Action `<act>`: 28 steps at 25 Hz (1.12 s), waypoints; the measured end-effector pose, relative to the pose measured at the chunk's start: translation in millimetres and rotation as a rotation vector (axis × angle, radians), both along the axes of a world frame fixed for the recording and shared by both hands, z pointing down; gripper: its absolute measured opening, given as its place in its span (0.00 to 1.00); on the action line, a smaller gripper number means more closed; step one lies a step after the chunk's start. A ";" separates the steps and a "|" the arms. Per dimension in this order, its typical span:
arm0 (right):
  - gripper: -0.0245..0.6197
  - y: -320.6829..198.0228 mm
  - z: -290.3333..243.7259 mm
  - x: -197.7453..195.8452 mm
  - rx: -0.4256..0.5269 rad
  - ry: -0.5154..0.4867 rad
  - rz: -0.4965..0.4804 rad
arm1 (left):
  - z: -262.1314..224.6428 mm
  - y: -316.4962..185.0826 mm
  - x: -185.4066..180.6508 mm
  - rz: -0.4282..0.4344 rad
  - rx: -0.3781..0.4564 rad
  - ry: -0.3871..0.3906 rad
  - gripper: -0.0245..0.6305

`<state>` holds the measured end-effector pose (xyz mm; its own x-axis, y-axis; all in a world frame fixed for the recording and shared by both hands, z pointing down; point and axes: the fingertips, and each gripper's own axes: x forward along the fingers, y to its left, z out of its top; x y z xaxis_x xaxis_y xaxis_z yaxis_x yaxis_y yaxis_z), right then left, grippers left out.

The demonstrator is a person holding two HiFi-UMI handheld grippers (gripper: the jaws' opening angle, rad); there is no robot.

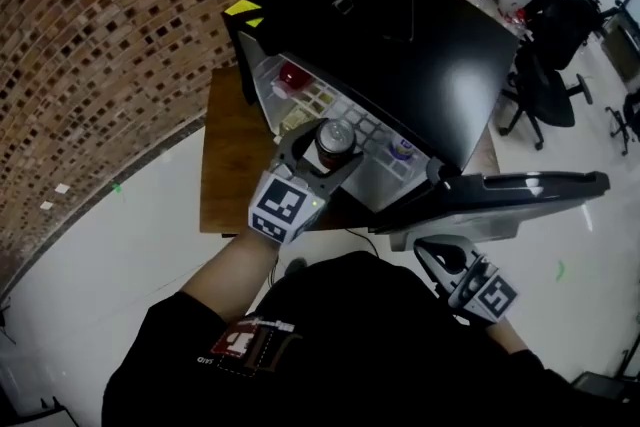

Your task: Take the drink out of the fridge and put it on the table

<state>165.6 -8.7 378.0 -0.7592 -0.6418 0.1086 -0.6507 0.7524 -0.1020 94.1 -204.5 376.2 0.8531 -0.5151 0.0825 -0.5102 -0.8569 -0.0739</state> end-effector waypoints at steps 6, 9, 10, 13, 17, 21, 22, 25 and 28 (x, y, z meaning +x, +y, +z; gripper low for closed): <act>0.02 -10.7 14.4 -70.6 -0.062 -0.001 -0.133 | 45.4 33.0 -82.8 -0.056 -0.048 0.003 0.54; 0.02 -18.2 20.9 -104.2 -0.099 -0.039 -0.195 | 84.8 40.4 -121.7 -0.099 -0.098 -0.006 0.54; 0.02 -22.2 23.4 -115.4 -0.102 -0.048 -0.212 | 96.8 41.2 -133.2 -0.111 -0.106 -0.009 0.54; 0.02 -34.8 38.8 -151.4 -0.094 -0.029 -0.252 | 131.6 40.3 -165.5 -0.143 -0.131 -0.021 0.54; 0.02 -55.1 74.0 -189.5 -0.097 0.027 -0.270 | 171.0 32.7 -199.3 -0.176 -0.161 -0.037 0.54; 0.02 -75.9 102.7 -214.6 -0.128 0.041 -0.261 | 206.3 26.8 -225.0 -0.199 -0.178 -0.058 0.54; 0.02 -82.1 109.5 -218.5 -0.138 0.043 -0.255 | 215.5 25.5 -229.5 -0.203 -0.184 -0.065 0.54; 0.02 -100.8 127.9 -227.1 -0.160 0.058 -0.239 | 239.4 21.3 -237.5 -0.206 -0.199 -0.087 0.54; 0.02 -115.3 143.6 -235.2 -0.168 0.078 -0.242 | 256.8 16.8 -240.3 -0.200 -0.202 -0.103 0.54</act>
<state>-69.6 -123.9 521.6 -0.8728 -0.4117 0.2623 -0.4657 0.8633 -0.1946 -146.2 -187.8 633.0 0.7182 -0.6367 0.2809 -0.6691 -0.7427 0.0274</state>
